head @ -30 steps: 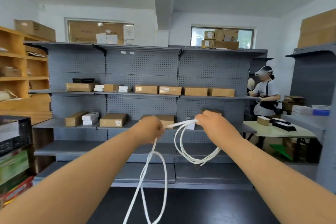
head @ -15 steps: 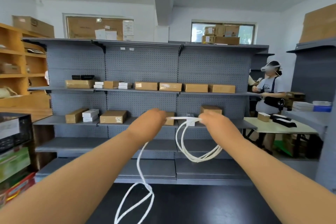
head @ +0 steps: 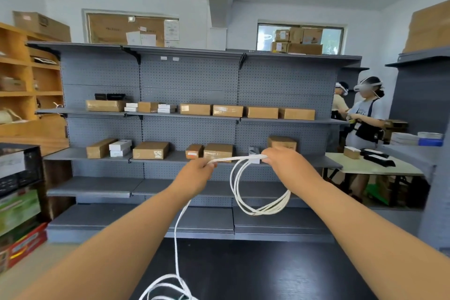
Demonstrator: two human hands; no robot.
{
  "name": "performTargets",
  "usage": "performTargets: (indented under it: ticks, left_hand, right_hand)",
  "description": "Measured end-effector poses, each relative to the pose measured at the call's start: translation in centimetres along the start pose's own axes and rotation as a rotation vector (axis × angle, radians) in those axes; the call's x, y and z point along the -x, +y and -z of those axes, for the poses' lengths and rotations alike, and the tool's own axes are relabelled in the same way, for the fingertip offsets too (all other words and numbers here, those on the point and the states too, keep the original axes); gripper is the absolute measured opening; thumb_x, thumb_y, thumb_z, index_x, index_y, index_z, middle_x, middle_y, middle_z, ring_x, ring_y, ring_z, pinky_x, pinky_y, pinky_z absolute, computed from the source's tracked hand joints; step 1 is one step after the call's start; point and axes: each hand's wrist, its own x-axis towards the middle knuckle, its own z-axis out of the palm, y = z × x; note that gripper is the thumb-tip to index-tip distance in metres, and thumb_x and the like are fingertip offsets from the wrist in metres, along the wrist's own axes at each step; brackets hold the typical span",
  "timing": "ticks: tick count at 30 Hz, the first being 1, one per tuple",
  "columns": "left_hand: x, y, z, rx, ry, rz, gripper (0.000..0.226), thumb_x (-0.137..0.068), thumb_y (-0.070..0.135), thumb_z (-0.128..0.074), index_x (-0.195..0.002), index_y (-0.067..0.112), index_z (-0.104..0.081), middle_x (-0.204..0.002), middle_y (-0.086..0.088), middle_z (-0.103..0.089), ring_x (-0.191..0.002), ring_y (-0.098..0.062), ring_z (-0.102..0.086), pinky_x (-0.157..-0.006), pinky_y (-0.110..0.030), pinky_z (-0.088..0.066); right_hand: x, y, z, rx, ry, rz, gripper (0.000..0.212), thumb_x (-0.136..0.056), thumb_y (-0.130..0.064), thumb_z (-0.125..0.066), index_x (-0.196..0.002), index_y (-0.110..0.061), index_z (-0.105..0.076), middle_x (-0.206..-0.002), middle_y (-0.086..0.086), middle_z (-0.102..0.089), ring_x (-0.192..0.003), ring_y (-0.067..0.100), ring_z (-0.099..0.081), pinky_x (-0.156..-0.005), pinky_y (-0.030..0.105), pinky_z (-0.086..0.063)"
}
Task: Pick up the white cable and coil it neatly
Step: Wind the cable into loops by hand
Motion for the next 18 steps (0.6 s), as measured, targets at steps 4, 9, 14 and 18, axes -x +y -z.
performTargets:
  ticks: [4,9,14,18]
  left_hand:
    - [0.9,0.1,-1.3,-0.004,-0.198,-0.050,0.018,-0.093,0.041,-0.048,-0.085,0.028,-0.058,-0.069,0.002,-0.041,-0.054,-0.012,-0.039,-0.054,-0.023,-0.038]
    - [0.4,0.4,-1.3,-0.042,-0.219,-0.141,0.048,-0.089,0.055,-0.046,-0.092,0.010,-0.062,-0.061,0.008,-0.030,-0.054,-0.008,-0.032,-0.053,-0.019,-0.033]
    - [-0.4,0.7,-1.4,0.062,-0.135,-0.130,0.057,-0.066,0.081,-0.044,-0.084,0.027,-0.049,-0.094,0.002,-0.037,-0.087,-0.012,-0.033,-0.061,-0.021,-0.026]
    - [-0.1,0.7,-1.8,0.123,-0.125,0.021,0.035,-0.092,0.049,-0.046,-0.103,0.024,-0.069,-0.128,-0.017,-0.051,-0.121,-0.028,-0.048,-0.080,-0.030,-0.040]
  right_hand:
    - [0.0,0.0,-0.3,0.010,-0.059,0.028,0.023,-0.100,-0.021,-0.037,-0.103,-0.006,-0.056,-0.078,0.002,-0.042,-0.078,0.022,-0.045,-0.066,0.033,-0.031]
    - [-0.1,0.1,-0.5,0.067,-0.195,0.035,0.027,-0.100,-0.024,-0.036,-0.100,-0.004,-0.054,-0.098,0.014,-0.058,-0.082,0.022,-0.049,-0.071,0.033,-0.035]
    - [0.2,-0.6,-1.0,-0.014,-0.264,0.008,0.025,-0.099,-0.027,-0.040,-0.098,-0.006,-0.053,-0.100,0.014,-0.057,-0.091,0.027,-0.054,-0.079,0.036,-0.040]
    - [0.4,-0.6,-0.9,-0.136,-0.203,-0.007,0.022,-0.099,-0.027,-0.040,-0.079,-0.019,-0.044,-0.078,-0.002,-0.046,-0.077,0.018,-0.045,-0.068,0.028,-0.031]
